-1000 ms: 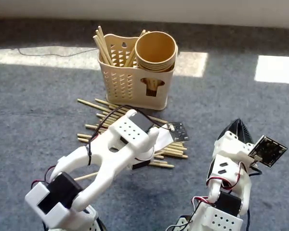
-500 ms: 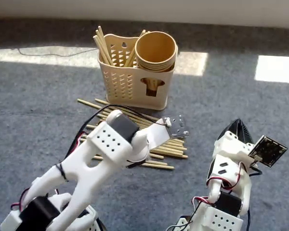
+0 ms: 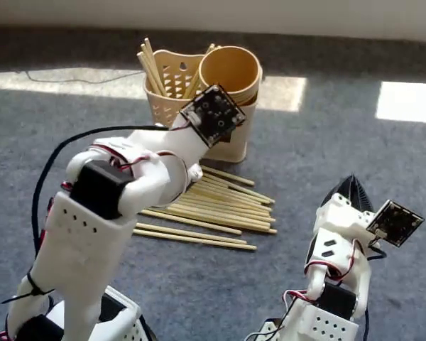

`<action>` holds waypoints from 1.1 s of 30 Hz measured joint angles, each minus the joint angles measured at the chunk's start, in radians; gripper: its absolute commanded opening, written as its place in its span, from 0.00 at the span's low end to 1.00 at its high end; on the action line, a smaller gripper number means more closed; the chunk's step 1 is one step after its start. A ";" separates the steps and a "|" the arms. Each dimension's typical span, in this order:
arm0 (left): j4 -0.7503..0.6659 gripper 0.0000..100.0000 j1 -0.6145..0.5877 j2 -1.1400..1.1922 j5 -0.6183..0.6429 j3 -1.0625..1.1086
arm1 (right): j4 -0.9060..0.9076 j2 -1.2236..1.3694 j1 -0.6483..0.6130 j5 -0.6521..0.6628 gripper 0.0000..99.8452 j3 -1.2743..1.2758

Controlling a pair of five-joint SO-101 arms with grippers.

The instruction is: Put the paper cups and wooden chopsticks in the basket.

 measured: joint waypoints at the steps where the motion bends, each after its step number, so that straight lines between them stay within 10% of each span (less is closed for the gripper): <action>1: -0.003 0.01 -0.002 0.000 0.018 -0.040 | 0.000 0.000 0.000 0.000 0.01 0.000; 14: -0.474 0.01 -0.170 -0.009 0.265 -0.180 | 0.000 0.000 0.000 0.000 0.01 0.000; 33: -1.129 0.00 -0.281 0.029 0.414 0.216 | 0.000 0.000 0.000 0.000 0.01 0.000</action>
